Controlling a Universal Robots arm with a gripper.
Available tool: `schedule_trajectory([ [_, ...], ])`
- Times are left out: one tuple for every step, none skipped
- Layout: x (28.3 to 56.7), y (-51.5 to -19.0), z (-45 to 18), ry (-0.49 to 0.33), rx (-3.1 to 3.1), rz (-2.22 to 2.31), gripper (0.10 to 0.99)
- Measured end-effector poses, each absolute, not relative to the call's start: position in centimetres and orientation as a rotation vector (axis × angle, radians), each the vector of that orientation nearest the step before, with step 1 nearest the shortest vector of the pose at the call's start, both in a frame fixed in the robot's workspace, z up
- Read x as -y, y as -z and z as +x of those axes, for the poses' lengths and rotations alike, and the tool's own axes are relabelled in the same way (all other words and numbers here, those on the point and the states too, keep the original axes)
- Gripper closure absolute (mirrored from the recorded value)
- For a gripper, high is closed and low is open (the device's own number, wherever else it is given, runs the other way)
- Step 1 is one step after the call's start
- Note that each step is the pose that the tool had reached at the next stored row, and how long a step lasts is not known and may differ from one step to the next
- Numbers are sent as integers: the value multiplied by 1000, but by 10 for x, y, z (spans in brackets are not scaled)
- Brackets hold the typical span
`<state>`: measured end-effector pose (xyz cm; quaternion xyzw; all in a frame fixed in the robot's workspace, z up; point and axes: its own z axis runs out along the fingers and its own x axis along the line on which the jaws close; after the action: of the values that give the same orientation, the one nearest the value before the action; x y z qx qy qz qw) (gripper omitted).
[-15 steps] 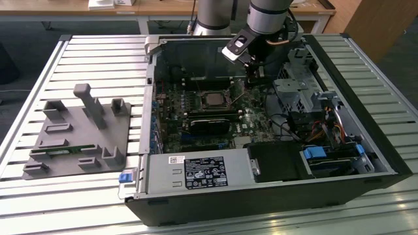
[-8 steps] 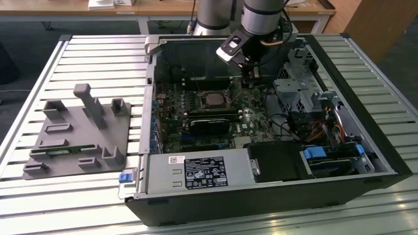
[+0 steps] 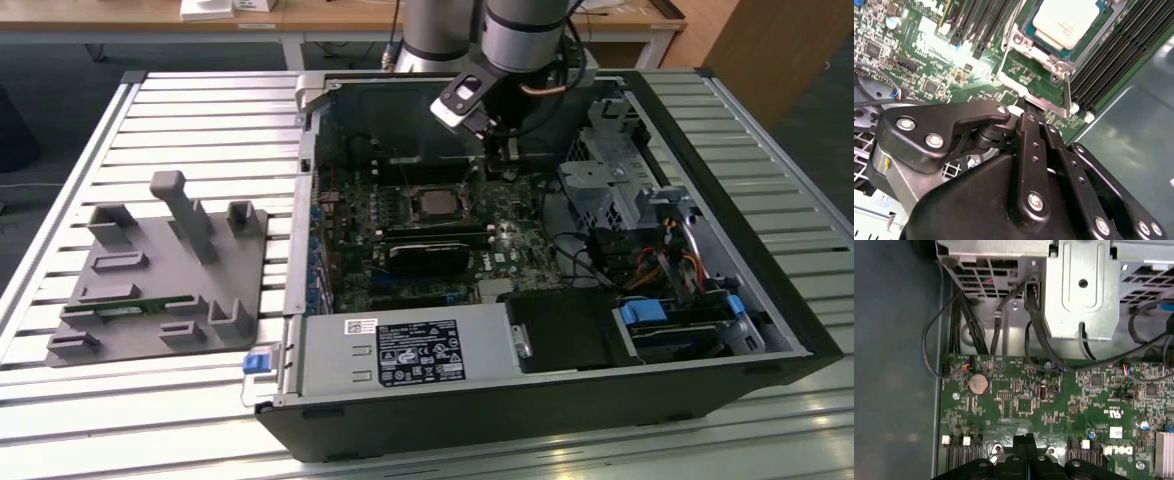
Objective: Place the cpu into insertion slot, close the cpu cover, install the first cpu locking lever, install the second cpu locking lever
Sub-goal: 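Close the cpu cover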
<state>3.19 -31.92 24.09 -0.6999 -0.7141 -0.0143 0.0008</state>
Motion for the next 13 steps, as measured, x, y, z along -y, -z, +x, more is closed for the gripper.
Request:
schedule_trajectory([
  [319, -241, 30, 45, 2242, -2198, 973],
  [319, -240, 29, 45, 2242, -2198, 973],
  [319, -240, 27, 45, 2242, -2198, 973],
  [319, -240, 26, 45, 2242, -2198, 973],
  [319, -240, 24, 45, 2242, -2198, 973],
  [319, -240, 23, 45, 2242, -2198, 973],
  [319, -239, 21, 45, 2242, -2198, 973],
  [319, -239, 20, 45, 2242, -2198, 973],
  [319, -239, 19, 45, 2242, -2198, 973],
  [319, -239, 18, 45, 2242, -2198, 973],
  [319, -239, 17, 45, 2242, -2198, 973],
  [319, -238, 16, 45, 2242, -2198, 973],
  [319, -238, 15, 45, 2242, -2198, 973],
])
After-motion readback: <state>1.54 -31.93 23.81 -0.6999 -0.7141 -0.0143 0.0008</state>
